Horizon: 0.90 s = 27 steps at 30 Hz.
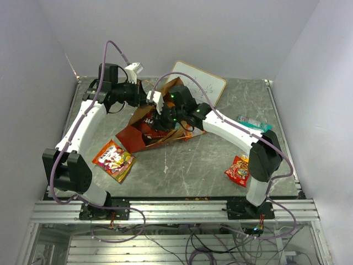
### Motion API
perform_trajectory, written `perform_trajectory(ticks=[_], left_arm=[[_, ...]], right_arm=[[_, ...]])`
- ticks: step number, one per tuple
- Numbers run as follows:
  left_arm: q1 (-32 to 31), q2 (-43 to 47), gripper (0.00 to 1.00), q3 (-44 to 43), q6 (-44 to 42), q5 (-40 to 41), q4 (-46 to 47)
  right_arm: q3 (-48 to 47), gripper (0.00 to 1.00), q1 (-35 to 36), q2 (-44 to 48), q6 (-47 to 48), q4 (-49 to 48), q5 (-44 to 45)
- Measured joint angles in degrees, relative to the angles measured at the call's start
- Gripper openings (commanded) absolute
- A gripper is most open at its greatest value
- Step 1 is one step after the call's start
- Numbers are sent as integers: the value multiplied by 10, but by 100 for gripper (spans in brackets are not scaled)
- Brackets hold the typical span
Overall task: Place the snacks into the paper bag
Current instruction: Place the snack in the paper bag.
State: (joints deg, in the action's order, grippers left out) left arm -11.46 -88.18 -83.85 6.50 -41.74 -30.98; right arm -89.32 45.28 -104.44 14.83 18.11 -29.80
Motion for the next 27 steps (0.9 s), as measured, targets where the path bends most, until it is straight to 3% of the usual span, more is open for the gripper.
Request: perform_trajectory(ticks=[15, 27], left_arm=[[0, 0, 7, 0, 11, 8, 4], [0, 0, 7, 0, 10, 11, 4]], right_arm=[[43, 30, 15, -41, -67, -75, 32], [20, 52, 21, -44, -60, -69, 57]])
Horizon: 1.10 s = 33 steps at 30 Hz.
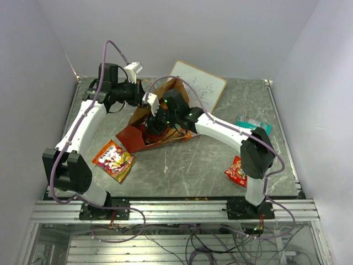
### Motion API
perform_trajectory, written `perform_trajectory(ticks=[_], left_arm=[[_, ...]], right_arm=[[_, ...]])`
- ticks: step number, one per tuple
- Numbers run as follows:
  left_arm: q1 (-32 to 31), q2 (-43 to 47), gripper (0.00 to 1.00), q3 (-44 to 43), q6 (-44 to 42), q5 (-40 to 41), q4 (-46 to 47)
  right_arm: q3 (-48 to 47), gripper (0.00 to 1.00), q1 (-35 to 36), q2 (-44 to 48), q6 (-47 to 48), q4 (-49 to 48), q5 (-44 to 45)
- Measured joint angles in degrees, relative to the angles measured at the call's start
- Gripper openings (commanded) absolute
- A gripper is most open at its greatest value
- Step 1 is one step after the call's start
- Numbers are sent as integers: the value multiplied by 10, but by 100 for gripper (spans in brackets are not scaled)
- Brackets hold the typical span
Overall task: Place the snacks into the paper bag
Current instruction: Place the snack in the paper bag, then pick up the snack from the center of the board.
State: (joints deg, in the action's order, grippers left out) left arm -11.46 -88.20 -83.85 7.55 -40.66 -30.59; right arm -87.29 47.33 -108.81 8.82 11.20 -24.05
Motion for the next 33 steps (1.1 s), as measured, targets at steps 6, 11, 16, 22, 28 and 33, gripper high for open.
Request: perform_trajectory(ticks=[6, 11, 16, 22, 28, 33], left_arm=[[0, 0, 7, 0, 0, 1, 0], [1, 0, 7, 0, -1, 4, 4], [1, 0, 7, 0, -2, 4, 4], [1, 0, 7, 0, -3, 4, 4], [1, 0, 7, 1, -11, 4, 5], [1, 0, 7, 2, -25, 11, 5]], right_arm=[[-77, 60, -1, 0, 33, 49, -5], [-121, 61, -5, 11, 61, 101, -5], [-138, 62, -12, 41, 87, 136, -1], [-138, 62, -33, 105, 113, 160, 1], [-92, 62, -102, 187, 124, 163, -12], [-13, 62, -209, 247, 125, 165, -21]])
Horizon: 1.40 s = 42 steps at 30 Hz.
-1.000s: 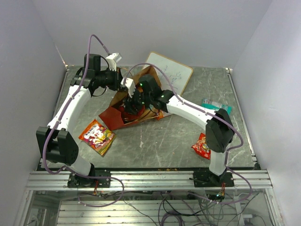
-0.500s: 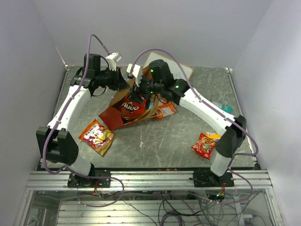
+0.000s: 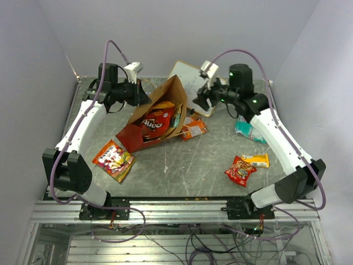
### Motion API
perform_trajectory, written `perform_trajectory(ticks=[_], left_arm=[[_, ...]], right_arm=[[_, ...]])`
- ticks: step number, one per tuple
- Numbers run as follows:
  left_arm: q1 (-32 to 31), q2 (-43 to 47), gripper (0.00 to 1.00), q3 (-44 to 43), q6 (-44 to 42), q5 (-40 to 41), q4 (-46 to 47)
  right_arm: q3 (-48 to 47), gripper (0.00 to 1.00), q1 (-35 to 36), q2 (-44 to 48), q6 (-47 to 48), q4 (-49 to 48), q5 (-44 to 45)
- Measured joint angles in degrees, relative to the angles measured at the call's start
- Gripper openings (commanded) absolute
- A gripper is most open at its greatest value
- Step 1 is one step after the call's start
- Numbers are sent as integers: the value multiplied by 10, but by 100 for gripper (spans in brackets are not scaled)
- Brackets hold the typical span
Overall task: Place the snacks into the paper bag
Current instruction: Pick up the snack from the center of the board.
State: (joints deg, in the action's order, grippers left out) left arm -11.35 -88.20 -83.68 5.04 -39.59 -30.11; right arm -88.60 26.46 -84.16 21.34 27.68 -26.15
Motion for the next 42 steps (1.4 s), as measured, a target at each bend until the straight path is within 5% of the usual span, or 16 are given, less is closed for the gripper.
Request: perform_trajectory(ticks=[16, 32, 42], left_arm=[[0, 16, 7, 17, -28, 26, 9], [0, 28, 7, 42, -27, 25, 32], [0, 29, 7, 43, -27, 25, 33]], right_arm=[[158, 64, -229, 66, 19, 98, 57], [238, 73, -426, -40, 131, 94, 152], [255, 72, -478, -111, 146, 57, 153]])
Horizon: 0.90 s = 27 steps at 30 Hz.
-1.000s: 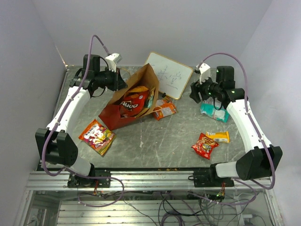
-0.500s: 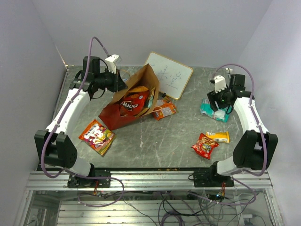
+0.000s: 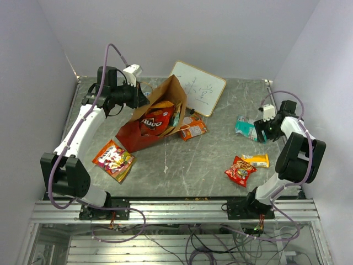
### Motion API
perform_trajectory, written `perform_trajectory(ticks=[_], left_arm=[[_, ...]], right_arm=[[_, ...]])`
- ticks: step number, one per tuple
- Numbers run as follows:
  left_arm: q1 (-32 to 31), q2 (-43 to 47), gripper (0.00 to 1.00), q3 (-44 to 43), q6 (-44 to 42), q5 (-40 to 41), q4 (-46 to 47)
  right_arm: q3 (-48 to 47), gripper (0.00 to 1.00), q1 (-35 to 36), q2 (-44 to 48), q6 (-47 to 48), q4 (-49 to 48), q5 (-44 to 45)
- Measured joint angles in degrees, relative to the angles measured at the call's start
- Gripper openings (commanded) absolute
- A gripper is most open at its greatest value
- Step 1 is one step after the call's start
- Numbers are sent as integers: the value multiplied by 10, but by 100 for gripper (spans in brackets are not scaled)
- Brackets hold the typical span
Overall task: Place the snacks into the paper bag
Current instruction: Pick up the snack from the center of the board.
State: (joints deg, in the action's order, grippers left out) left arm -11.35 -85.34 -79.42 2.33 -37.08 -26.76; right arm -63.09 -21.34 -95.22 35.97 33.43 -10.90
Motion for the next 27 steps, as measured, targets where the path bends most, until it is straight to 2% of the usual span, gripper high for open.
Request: perform_trajectory(ticks=[7, 12, 18, 27], left_arm=[[0, 0, 7, 2, 0, 0, 2], [0, 0, 7, 2, 0, 0, 2], [0, 0, 7, 2, 0, 0, 2], [0, 0, 7, 2, 0, 0, 2]], right_arm=[[-4, 68, 0, -49, -8, -23, -11], [-16, 59, 0, -79, -19, -27, -23], [-35, 39, -1, -99, -35, -27, -40], [-50, 4, -1, -108, -49, -24, -53]])
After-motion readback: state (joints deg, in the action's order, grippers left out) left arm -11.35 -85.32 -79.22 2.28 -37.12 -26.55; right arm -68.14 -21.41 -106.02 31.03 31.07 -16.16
